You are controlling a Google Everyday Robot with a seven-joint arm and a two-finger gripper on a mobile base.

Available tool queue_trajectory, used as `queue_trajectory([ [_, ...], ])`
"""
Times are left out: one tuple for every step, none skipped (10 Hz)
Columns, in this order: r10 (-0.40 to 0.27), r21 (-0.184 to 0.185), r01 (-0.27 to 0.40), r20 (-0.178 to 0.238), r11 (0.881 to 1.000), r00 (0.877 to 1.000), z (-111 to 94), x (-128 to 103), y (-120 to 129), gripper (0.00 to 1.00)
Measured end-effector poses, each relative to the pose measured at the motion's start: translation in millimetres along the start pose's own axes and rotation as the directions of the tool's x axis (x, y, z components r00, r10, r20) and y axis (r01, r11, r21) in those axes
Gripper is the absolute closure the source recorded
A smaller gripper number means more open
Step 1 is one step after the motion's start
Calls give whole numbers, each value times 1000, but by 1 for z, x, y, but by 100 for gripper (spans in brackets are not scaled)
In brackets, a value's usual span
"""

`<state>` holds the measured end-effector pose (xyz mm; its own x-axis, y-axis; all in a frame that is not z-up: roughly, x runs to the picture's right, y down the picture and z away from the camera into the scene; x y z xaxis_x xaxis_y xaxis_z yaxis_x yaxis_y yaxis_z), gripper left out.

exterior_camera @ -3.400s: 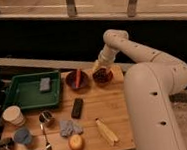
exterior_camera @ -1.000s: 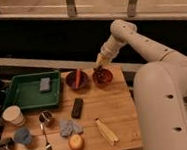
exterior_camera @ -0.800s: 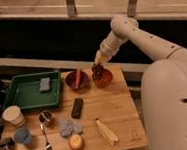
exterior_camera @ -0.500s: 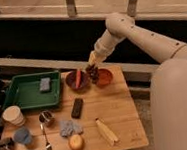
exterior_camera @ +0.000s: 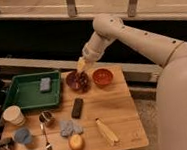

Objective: Place grapes in metal cup

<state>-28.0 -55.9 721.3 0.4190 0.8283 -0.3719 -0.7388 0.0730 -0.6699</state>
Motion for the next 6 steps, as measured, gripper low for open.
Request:
queue_trajectory([
  [3,1,-3,2,1000,1000,-1,1,-2,100],
  [2,0,-2,1,1000,1000,-1,0,-1,100],
  [-1,-2,1,0,1000,1000,0,0,1,100],
  [0,-1,0,1,1000,1000,0,0,0,100],
  [-2,-1,2,0,1000,1000,-1,0,0,100],
  [-20,-2,20,-4,1000,1000,-1,0,4,100],
])
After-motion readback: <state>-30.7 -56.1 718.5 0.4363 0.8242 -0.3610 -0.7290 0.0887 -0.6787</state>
